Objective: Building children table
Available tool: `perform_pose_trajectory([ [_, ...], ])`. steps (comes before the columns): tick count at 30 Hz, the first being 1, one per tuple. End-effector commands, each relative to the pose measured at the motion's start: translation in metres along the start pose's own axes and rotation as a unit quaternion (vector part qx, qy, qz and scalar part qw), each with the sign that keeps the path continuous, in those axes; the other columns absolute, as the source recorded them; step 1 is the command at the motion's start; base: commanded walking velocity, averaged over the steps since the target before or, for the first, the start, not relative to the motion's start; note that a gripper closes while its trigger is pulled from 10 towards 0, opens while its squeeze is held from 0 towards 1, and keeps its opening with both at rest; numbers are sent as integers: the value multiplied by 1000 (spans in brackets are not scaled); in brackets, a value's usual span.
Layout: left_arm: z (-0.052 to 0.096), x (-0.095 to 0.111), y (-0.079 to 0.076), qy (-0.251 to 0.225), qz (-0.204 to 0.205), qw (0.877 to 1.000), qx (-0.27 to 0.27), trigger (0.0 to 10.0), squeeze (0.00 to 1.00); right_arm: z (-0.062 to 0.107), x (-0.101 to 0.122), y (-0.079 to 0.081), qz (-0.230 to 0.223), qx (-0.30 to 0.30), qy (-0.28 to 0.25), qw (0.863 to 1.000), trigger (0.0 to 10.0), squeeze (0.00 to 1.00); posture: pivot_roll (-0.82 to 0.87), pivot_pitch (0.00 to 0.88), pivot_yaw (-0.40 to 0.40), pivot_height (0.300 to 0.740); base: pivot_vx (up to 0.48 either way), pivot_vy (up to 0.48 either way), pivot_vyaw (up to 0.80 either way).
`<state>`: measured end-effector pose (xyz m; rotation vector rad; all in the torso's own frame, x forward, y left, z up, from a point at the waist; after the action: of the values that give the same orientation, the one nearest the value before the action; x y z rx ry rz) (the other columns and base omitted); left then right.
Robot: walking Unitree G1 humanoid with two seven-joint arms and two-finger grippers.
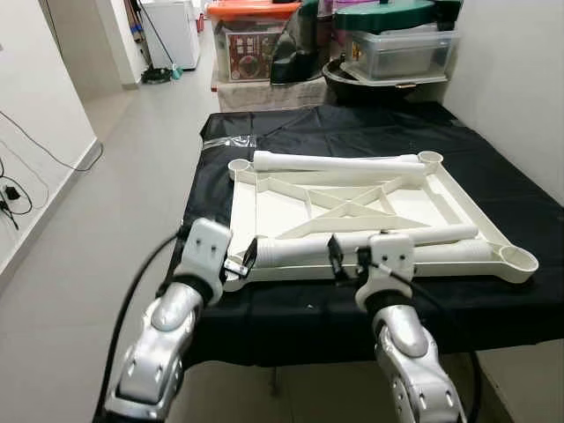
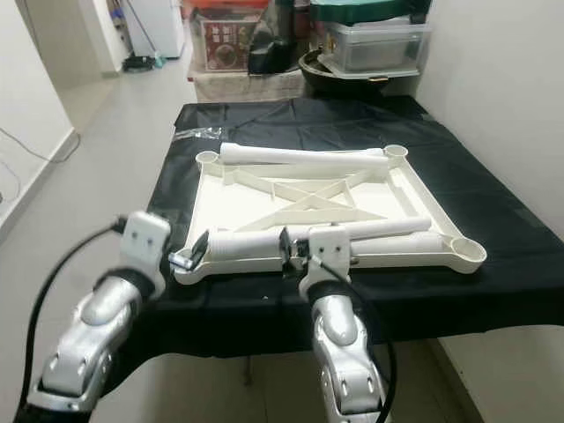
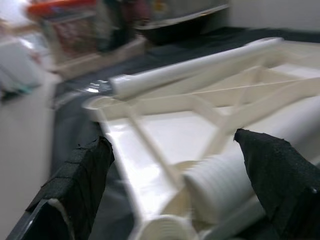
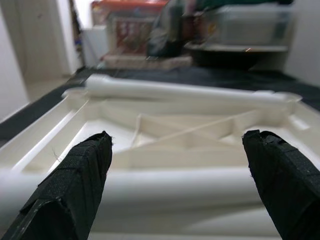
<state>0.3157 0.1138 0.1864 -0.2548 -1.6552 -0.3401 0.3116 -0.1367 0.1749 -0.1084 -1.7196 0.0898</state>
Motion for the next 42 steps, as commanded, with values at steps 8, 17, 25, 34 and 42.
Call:
perform_pose_trajectory([
  [8, -7, -20, 0, 48, -52, 990, -125, 10000, 0, 2, -5, -5, -8, -12, 9, 1000, 10000, 0, 66, 29, 26, 740, 0, 0, 0],
  [17, -40, 21, 32, 51, -149, 953, -259, 10000, 0, 9, -4, -2, -15, -17, 10, 1000, 10000, 0, 88, 87, 81, 740, 0, 0, 0],
  [25, -61, 33, 35, 70, -144, 934, -318, 10000, 0, 17, 1, -3, -22, -22, 8, 999, 10000, 0, 73, 168, 117, 740, 0, 0, 0],
  [34, -76, 37, 27, 105, -141, 910, -374, 10000, 0, 21, 10, -15, -21, -32, 5, 999, 10000, 0, 68, 230, 134, 740, 0, 0, -617],
  [42, -83, 44, 25, 144, -154, 888, -408, 10000, 0, 21, 23, -19, -23, -37, -10, 999, 10000, 0, 69, 259, 125, 740, 0, 0, -300],
])
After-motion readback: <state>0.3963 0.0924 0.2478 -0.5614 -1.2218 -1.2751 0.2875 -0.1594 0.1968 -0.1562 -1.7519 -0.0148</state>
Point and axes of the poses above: a point about 5 cm out from each wrist's last joint towards the gripper, its own z axis pointing back from the gripper into the wrist, its own x axis along the axis of the wrist's last joint, y = z × x, the point moved 2 cm from there along -z, pointing out of the wrist towards the gripper, and after that the axes turned 3 degrees about z, right-handed, at the moved point
